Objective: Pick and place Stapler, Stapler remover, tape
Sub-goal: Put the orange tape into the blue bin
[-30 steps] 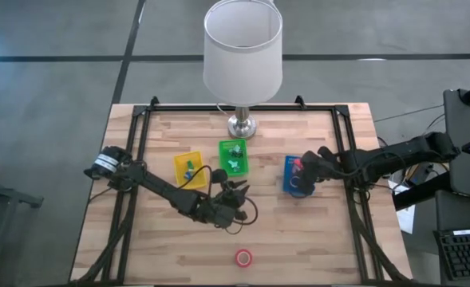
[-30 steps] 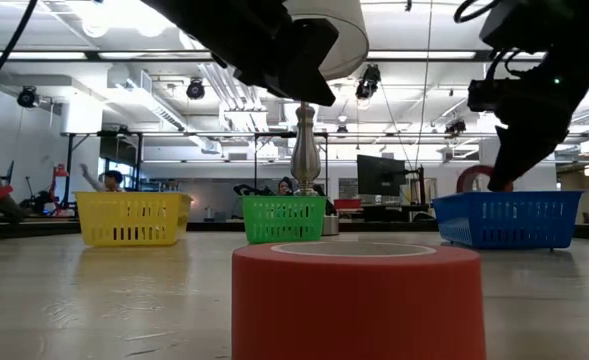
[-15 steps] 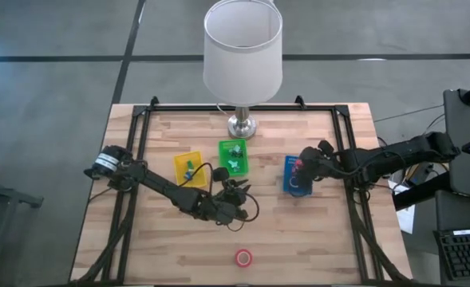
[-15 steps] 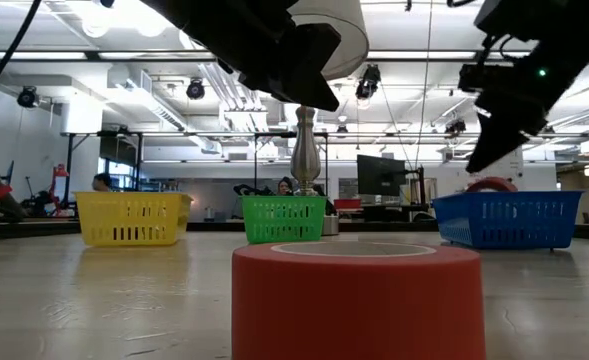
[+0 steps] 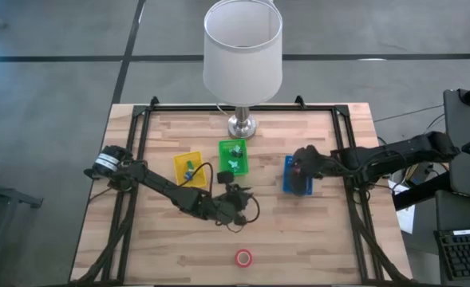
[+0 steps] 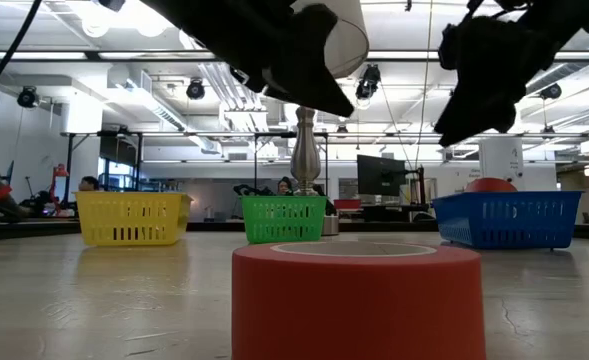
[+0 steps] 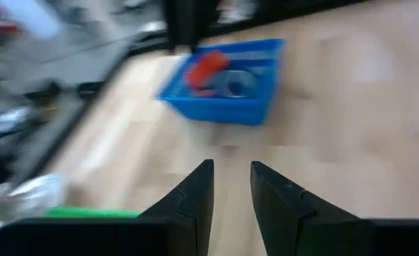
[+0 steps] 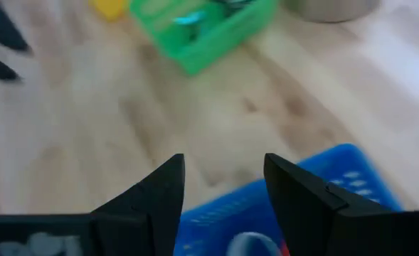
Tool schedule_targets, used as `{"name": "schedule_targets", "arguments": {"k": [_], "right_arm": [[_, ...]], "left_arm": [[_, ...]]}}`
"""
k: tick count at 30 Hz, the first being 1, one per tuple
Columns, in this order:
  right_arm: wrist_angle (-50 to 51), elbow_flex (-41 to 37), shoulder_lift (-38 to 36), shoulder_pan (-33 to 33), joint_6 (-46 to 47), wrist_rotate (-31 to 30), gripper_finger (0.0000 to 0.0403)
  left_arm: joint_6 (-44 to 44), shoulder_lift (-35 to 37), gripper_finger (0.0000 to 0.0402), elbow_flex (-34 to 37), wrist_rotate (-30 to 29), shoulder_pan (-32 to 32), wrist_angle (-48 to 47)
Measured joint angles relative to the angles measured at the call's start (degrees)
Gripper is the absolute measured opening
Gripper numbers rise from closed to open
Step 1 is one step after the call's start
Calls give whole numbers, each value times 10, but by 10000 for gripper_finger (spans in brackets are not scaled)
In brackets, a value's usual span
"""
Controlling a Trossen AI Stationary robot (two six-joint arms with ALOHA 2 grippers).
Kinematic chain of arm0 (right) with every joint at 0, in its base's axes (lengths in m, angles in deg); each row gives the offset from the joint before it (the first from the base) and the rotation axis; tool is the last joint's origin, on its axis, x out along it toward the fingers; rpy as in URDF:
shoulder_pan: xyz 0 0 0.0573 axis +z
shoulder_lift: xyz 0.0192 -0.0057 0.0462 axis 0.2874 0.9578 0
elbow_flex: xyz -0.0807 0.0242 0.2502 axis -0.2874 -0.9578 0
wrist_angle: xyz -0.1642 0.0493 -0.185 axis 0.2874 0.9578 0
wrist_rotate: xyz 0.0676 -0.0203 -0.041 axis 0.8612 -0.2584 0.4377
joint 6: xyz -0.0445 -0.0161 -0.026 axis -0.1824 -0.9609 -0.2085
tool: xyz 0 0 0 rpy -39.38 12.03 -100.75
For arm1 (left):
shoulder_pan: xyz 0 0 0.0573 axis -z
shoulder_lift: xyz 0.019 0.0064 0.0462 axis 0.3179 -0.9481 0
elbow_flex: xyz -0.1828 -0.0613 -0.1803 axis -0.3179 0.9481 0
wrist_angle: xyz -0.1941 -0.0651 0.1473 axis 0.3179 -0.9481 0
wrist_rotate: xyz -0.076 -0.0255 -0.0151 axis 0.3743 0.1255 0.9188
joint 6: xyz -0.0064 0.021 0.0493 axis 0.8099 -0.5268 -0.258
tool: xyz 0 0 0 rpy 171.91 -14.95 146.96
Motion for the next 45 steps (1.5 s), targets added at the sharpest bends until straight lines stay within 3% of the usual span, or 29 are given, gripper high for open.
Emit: {"name": "schedule_targets", "arguments": {"k": [8,14,23,32,37,45], "right_arm": [[-30,-1,42,5,-30,21,189],[-30,-1,75,5,-30,25,189],[-41,0,99,5,-33,25,189],[-41,0,99,5,-33,25,189],[-42,0,99,5,-32,25,189],[-45,0,99,5,-80,25,189]], "left_arm": [[17,0,96,0,307,0,2],[85,0,97,0,398,3,2],[118,0,104,0,416,41,2],[140,0,187,0,403,77,7],[154,-37,213,0,391,80,49],[158,-92,216,0,390,79,62]]}}
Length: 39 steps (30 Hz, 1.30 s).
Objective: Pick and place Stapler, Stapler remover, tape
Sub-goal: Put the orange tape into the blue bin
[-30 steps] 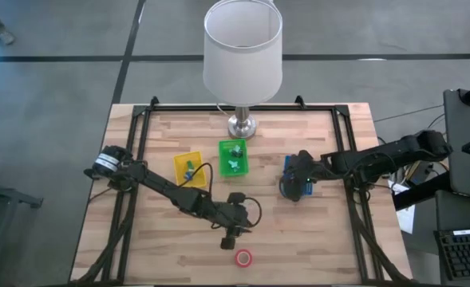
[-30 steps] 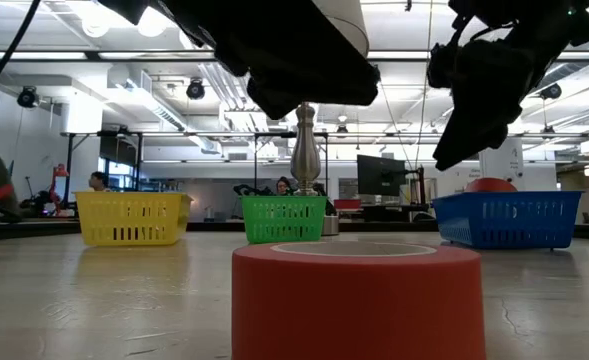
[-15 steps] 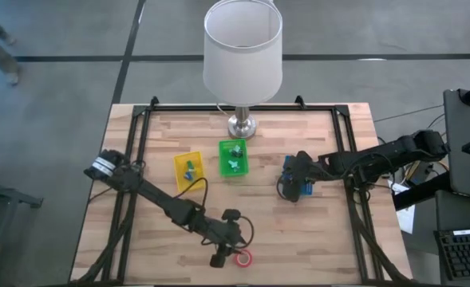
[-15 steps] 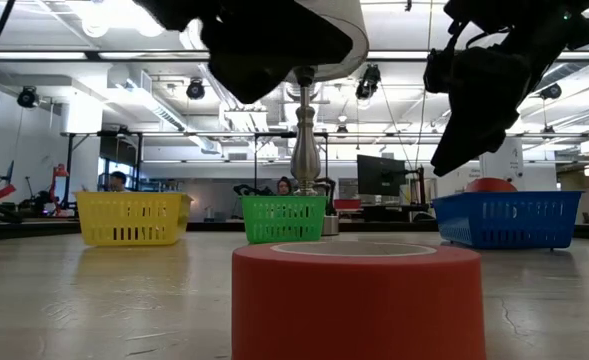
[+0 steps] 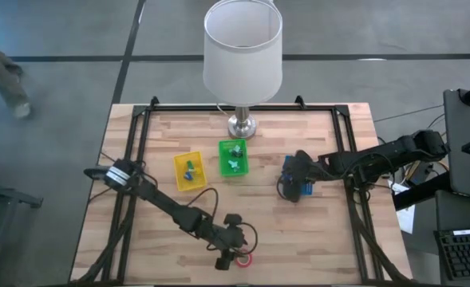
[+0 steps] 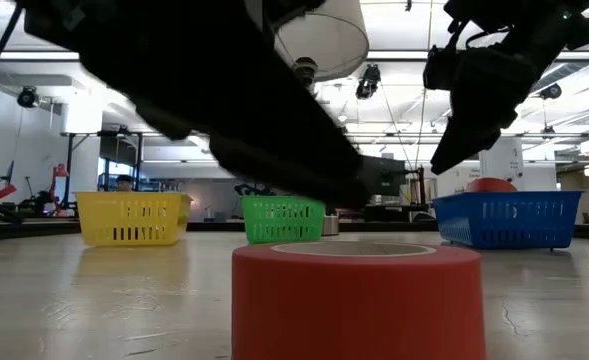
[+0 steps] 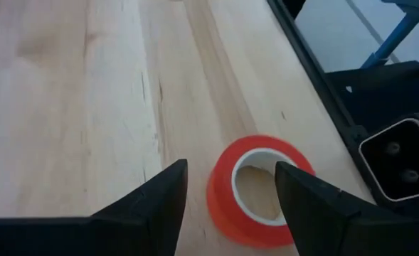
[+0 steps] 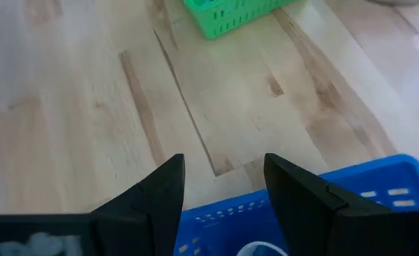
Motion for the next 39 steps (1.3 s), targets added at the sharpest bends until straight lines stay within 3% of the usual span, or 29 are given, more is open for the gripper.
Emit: {"name": "schedule_targets", "arguments": {"k": [8,16,22,31,35,39], "right_arm": [[-17,0,0,0,-88,0,189],[-55,0,0,0,-96,0,189],[-80,0,0,0,-96,0,189],[-88,0,0,0,-89,0,189],[-88,0,0,0,-64,0,189],[-88,0,0,0,-52,0,189]], "left_arm": [[35,-23,212,0,23,0,0],[17,-24,204,0,17,-2,0],[11,-24,150,-1,23,-6,-20],[-45,-22,29,-2,24,-19,-28],[-60,-21,25,-2,15,-34,-29],[-90,-17,46,-4,-33,-46,-36]]}}
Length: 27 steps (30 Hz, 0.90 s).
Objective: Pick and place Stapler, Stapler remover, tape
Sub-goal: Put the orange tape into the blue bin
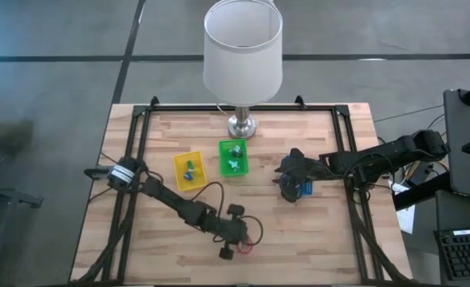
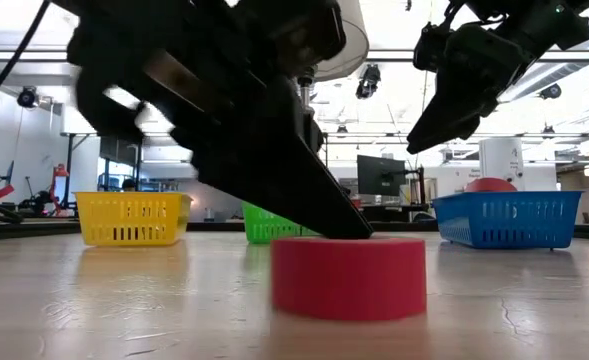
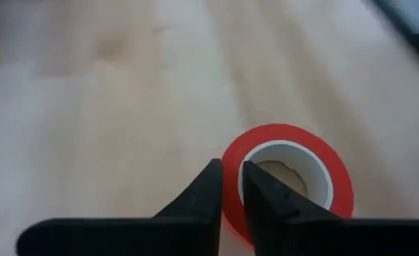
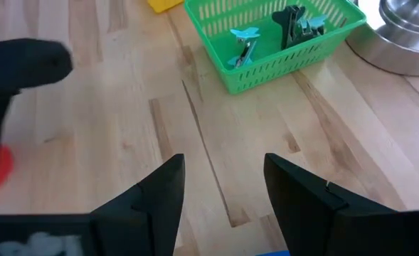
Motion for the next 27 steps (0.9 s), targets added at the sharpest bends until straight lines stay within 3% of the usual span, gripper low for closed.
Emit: {"name": "schedule_targets", "arguments": {"k": [7,12,18,21,27], "right_arm": [[-9,0,0,0,50,30,189],[-64,0,6,1,110,74,189],[-106,2,37,3,113,118,189],[-107,9,58,2,114,118,189],[-108,43,107,0,112,147,189]], "left_arm": [[-75,24,45,-17,-116,-15,-2],[-117,28,37,-33,-266,-25,-10],[-155,28,43,-52,-430,-35,-7],[-169,28,43,-63,-463,-35,-6],[-172,27,40,-72,-475,-36,-4]]}}
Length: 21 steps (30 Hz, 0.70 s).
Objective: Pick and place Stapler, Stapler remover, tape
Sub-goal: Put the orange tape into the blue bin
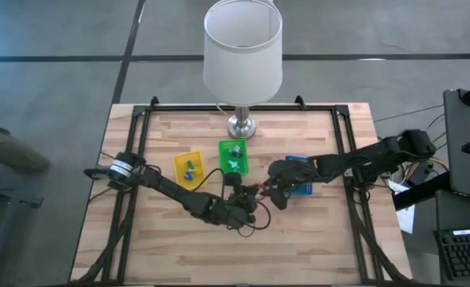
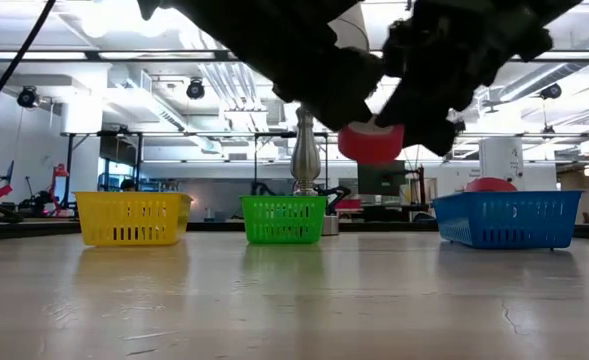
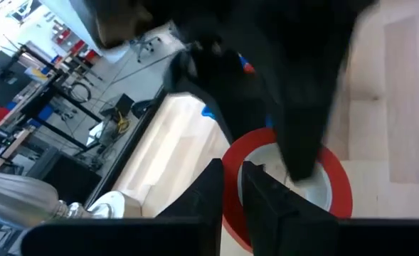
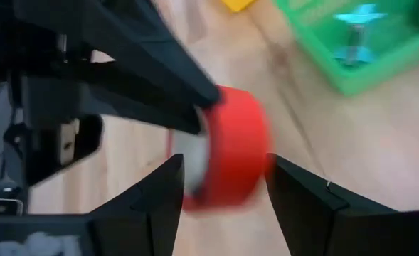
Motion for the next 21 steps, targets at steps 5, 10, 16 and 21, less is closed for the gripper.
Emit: {"name": "schedule_targets", "arguments": {"k": [5,10,16,21], "right_arm": [[3,32,44,0,-15,8,189],[15,58,71,-2,-38,6,178],[49,77,68,-2,-72,6,128],[90,81,56,-2,-81,7,96]], "left_arm": [[0,0,40,-1,-7,0,2],[-4,0,40,-1,-38,1,-3],[-4,0,43,0,-45,2,0],[2,0,64,0,-28,1,3]]}}
